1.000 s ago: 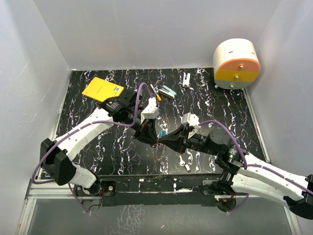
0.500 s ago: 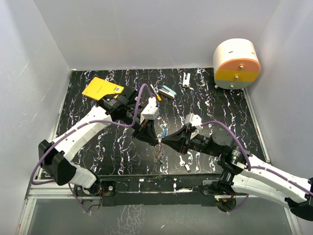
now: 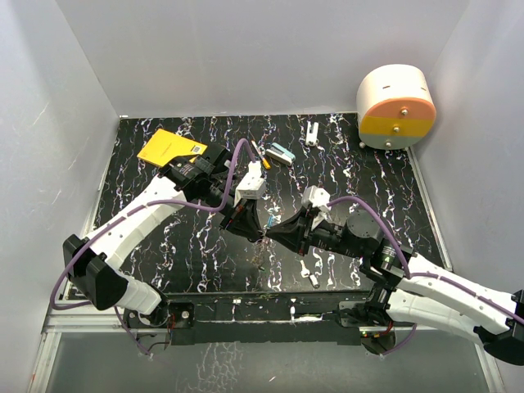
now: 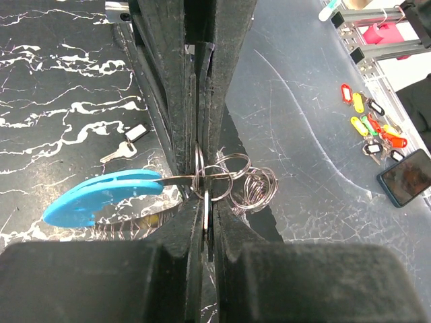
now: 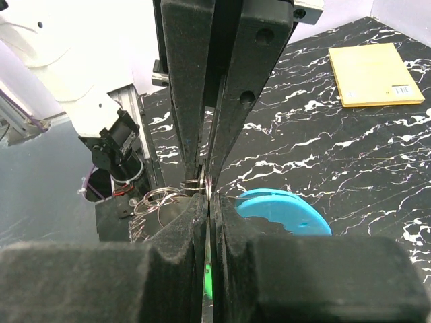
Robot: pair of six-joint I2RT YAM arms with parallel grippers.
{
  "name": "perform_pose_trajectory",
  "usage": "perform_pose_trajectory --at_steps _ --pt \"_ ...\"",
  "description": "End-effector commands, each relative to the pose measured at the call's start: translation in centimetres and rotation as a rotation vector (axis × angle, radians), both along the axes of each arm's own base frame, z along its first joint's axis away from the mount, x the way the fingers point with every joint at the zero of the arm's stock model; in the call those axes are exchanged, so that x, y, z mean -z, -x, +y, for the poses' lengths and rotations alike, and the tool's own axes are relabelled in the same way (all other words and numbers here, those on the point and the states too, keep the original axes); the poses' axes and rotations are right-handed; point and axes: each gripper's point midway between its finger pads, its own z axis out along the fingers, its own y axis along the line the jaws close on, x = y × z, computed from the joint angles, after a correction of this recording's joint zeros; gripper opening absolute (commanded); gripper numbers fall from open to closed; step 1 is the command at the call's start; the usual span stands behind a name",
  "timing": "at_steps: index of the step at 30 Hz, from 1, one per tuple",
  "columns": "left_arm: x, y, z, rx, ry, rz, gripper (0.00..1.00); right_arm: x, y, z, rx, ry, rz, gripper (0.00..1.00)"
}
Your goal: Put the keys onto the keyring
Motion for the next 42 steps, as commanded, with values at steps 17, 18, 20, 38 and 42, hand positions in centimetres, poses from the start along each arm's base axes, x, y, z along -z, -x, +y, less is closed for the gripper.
perform_pose_trajectory --at_steps 17,18,20,38,42 --pt "-2.5 -0.9 -0.4 -0.009 0.015 -0.076 0.0 -4.0 0.5 -1.1 0.017 -0.134 -0.045 0.08" --pt "-2.6 -0.9 -0.4 -0.01 0.014 -0.08 0.0 -3.9 0.5 -1.1 0.018 -0.133 -0.043 0.08" --pt "-2.6 -1.1 -0.4 -0.015 0.009 -0.088 0.0 -3.8 0.5 -1.2 0.018 -0.132 -0.039 0.08" --pt "-4.1 -3.7 -0.7 -0.091 -0.023 -0.219 0.0 -1.0 -1.6 -0.8 0.123 -0.056 0.055 0.54" --pt "-2.6 -5.8 -0.6 -0.142 -0.065 -0.268 0.0 -0.5 -4.0 -3.3 0.324 -0.042 0.131 0.84"
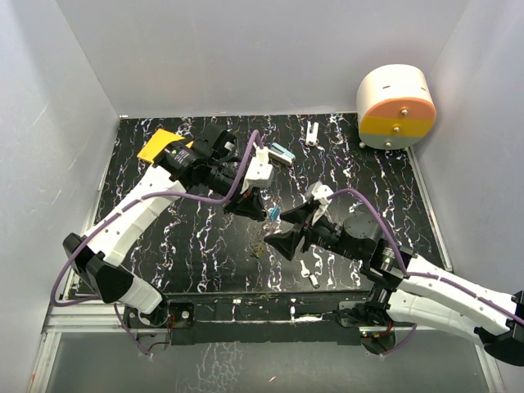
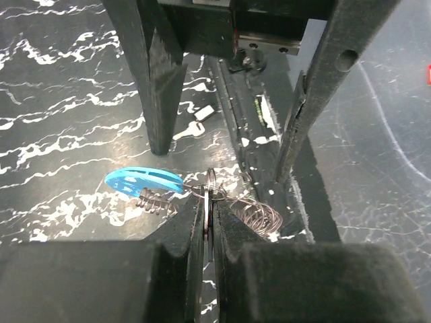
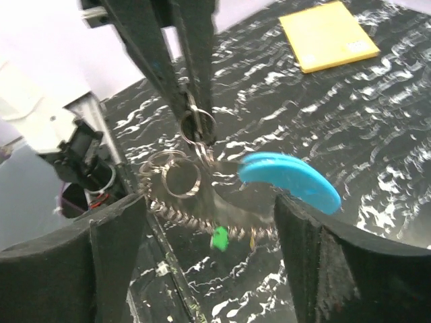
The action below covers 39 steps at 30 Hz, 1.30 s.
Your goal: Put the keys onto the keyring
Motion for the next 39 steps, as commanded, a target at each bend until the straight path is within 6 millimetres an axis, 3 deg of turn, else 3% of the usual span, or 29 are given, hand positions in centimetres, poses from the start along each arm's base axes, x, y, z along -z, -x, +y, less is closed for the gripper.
perform_pose_trajectory --at_steps 1,6,10,13,20,30,36,39 --pt "0.4 -2.4 0.2 -0.057 -0.006 -0.08 0.0 -1.6 -3.1 -3.3 0.274 -0.035 0.065 0.95" --pt "3.5 -8.5 0.7 -0.203 -0.07 -0.183 0.0 1.0 -5.9 -8.3 0.626 0.062 0.217 0.98" --pt "6.6 -13.5 0.9 -0.291 -0.102 -0.206 0.0 2.5 -5.9 -8.9 0.676 0.086 0.273 0.98" --pt "8.9 -15.5 0.8 -0.319 -0.133 -0.19 0.0 4.2 -6.2 -10.2 0.782 0.059 0.353 0.98" --pt "13.0 -15.8 1.5 -0.331 -0.216 -0.116 0.0 7.1 -6.6 -10.9 0.926 0.046 0.488 0.98" --pt "17.3 -14.2 8.1 -0.472 -0.375 -0.135 0.05 11.7 -7.1 -9.0 0.979 0.294 0.573 0.98" --pt "18.9 -13.9 10.9 -0.523 -0.46 -0.132 0.16 11.8 -7.2 -7.6 0.912 0.328 0.564 0.98" --pt "18.9 -14.2 11.7 -0.546 -0.47 -0.129 0.29 11.4 -7.2 -7.3 0.882 0.32 0.552 0.98"
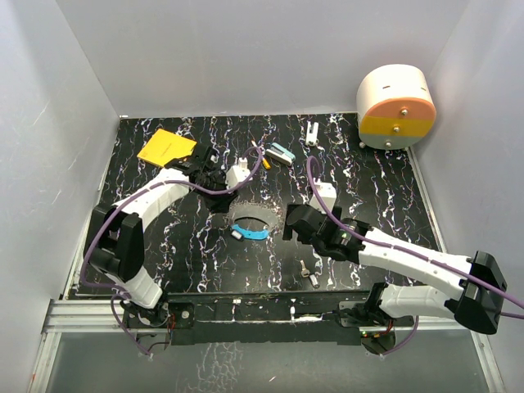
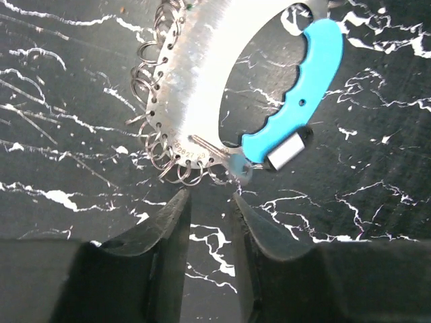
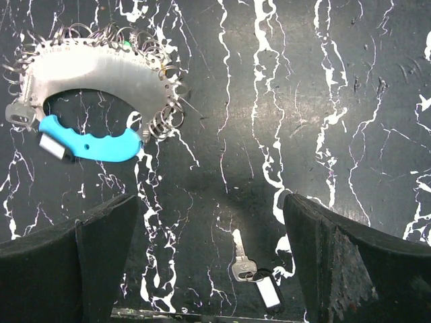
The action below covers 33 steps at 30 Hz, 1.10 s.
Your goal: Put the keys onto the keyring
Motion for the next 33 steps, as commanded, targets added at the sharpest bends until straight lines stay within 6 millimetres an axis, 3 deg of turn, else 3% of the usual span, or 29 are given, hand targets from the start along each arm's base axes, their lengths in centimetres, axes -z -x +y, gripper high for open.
perform_pose_trajectory --at_steps 1,3,4,8,16,18,19,20,27,33 --pt "-1.4 -0.2 1.3 -0.034 -0.005 -0.039 0.35 -3.2 -0.9 1.7 -0.041 -0.084 -0.071 0.98" --pt "-1.8 0.1 1.3 -0.034 0.007 -0.027 0.51 -3.4 -0.8 1.5 -0.041 -0.088 -0.076 0.98" --pt "-2.2 0.4 1.3 -0.033 0.011 -0.021 0.55 -3.4 -0.8 1.5 -0.039 -0.091 -0.078 0.98" --pt "-3.9 0.5 2.0 -0.084 0.046 -0.044 0.56 -3.3 -0.7 1.1 -0.033 -0.094 -0.086 0.99" --pt "-7.8 -1.1 4.7 -0.263 0.147 -0.151 0.64 -3.4 -0.9 0.8 -0.025 -0.089 -0.103 0.99" --pt "-9.6 -2.0 5.4 -0.335 0.196 -0.202 0.78 -3.5 -0.9 0.8 -0.024 -0.094 -0.112 0.98" --pt "-10.1 -2.2 5.7 -0.359 0.212 -0.208 0.92 -3.5 -1.0 0.8 -0.024 -0.095 -0.115 0.98" --pt "-10.4 -2.3 5.9 -0.377 0.224 -0.203 0.96 -3.6 -1.0 0.9 -0.025 -0.1 -0.119 0.98" --pt "-11.0 -3.0 8.8 -0.516 0.28 -0.209 0.97 -3.6 -1.3 1.3 -0.048 -0.082 -0.125 0.98" --pt "-10.9 -2.9 9.7 -0.548 0.3 -0.205 0.97 -3.4 -1.2 1.5 -0.059 -0.096 -0.122 0.98"
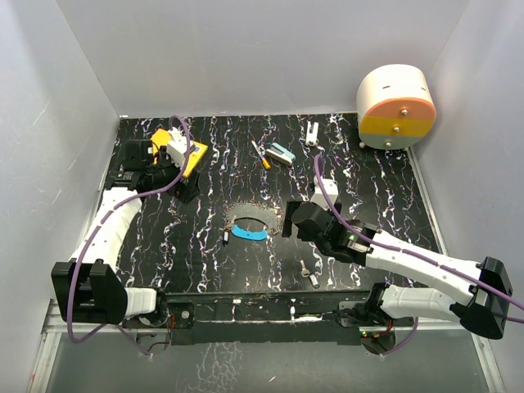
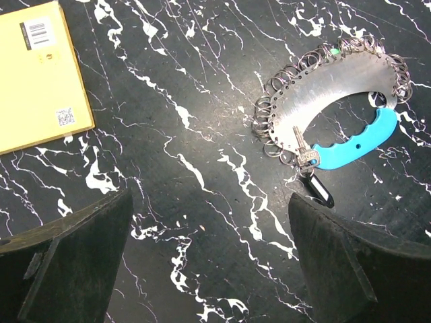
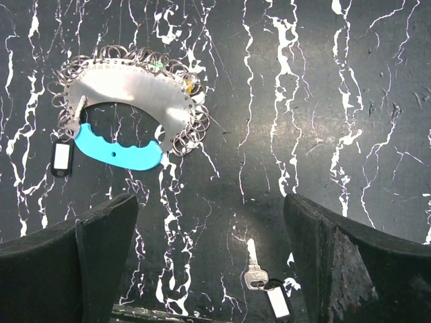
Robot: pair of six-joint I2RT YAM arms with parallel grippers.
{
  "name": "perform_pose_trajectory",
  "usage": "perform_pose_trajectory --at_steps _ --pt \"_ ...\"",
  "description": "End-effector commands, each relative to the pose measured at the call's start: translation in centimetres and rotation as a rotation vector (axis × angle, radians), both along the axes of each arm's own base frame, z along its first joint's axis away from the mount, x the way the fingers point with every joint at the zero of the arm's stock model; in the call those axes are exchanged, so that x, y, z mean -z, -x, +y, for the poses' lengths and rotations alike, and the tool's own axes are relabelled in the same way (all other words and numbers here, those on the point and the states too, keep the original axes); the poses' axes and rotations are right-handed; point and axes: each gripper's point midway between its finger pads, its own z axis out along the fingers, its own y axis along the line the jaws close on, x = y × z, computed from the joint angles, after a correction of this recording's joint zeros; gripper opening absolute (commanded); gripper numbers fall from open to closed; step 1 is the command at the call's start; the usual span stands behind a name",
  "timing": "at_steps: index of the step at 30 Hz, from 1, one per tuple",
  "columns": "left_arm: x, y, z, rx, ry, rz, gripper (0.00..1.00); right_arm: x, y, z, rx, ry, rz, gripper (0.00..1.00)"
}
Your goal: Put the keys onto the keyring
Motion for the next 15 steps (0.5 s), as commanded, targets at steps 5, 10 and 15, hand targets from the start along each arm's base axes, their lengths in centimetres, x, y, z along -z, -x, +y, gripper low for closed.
perform_pose_trajectory --at_steps 5,10,15 --pt "-2.21 0.05 0.33 -0.021 0.067 -0.045 0.97 -1.51 -0.95 0.6 0.007 -0.047 -0.07 0.98" --pt "-2.28 0.0 0.8 -0.032 0.078 -0.046 0.97 -0.94 -0.91 0.43 0.007 -0.031 -0.066 0.98" --pt "-2.13 0.01 0.92 -0.035 0.09 -0.04 0.97 -0.93 -1.17 0.07 0.04 -0.01 -0.064 0.98"
